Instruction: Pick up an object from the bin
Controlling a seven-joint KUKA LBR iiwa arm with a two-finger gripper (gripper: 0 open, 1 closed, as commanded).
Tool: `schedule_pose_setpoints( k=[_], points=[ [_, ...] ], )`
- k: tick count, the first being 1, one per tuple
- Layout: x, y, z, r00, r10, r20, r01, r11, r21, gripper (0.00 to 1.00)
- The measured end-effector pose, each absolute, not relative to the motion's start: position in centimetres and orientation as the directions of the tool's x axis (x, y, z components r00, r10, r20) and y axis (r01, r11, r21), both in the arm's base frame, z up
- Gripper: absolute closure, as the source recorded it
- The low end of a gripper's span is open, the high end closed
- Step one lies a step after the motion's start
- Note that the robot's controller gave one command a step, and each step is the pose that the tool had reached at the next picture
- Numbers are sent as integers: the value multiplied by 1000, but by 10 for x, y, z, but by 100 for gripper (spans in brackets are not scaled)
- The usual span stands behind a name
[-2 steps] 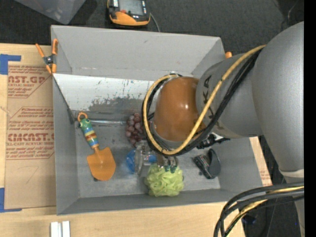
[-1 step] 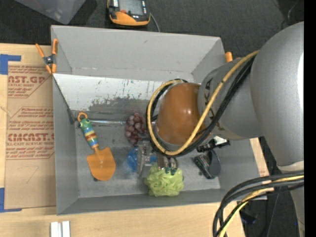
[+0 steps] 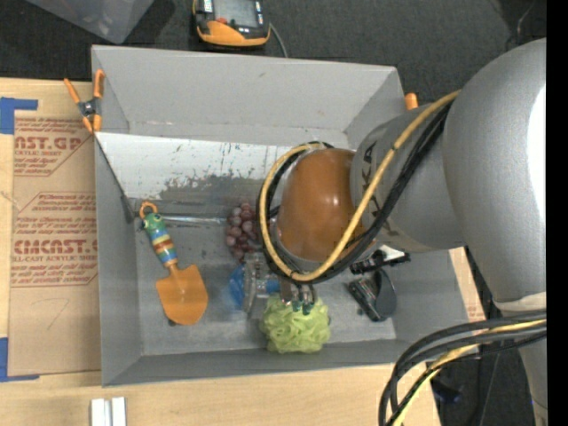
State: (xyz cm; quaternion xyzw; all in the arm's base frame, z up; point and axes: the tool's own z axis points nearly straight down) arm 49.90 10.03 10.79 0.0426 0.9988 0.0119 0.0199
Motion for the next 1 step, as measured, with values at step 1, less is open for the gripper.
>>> schedule_pose_setpoints(
  k=[1],
  points=[
    [503,90,145,-997,69,-43,68,997,27,100]
  ],
)
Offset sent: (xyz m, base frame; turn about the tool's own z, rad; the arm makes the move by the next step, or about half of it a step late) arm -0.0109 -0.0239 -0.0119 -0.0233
